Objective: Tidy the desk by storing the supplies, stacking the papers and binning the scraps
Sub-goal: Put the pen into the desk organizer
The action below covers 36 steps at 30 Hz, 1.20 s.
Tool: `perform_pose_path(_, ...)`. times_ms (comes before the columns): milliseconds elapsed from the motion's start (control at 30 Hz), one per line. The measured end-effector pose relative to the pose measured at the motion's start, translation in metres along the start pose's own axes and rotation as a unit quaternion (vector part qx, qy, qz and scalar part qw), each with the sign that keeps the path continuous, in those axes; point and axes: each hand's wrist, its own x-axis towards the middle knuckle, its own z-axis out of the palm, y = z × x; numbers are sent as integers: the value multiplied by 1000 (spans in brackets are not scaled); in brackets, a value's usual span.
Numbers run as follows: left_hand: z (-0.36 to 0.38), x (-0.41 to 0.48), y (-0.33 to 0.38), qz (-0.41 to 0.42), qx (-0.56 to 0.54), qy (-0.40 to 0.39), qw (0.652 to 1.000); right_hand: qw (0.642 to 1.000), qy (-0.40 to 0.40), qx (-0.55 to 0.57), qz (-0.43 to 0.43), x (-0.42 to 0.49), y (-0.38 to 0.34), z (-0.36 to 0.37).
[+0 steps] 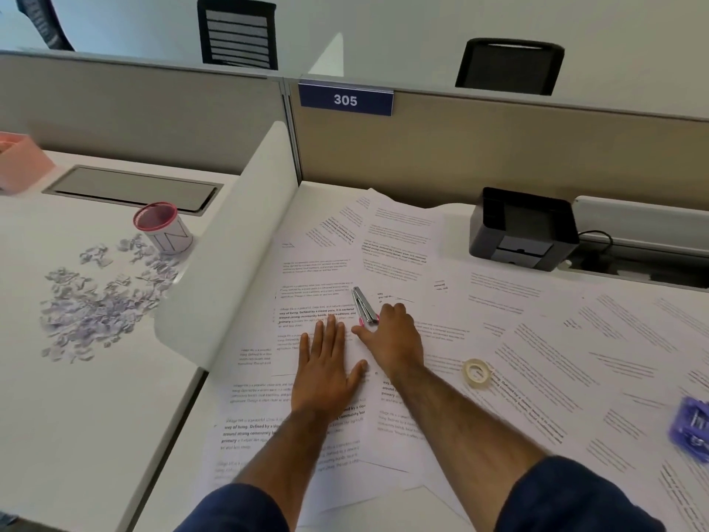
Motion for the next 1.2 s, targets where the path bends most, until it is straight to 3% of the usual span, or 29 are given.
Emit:
perform_pose_path(333,0,0,-1,-2,-4,-9,1000,1000,21,-21,5,13,-7,3)
perform_pose_path(667,-8,4,7,-14,-18,-20,1000,983,59,172,16,29,9,-20)
perform_pose_path(833,-17,34,49,27,-37,0,999,978,89,191,9,40,41,-58)
perform_pose_path(1200,-5,73,109,134,-13,-59,989,962,208,170,38,120,138,-188)
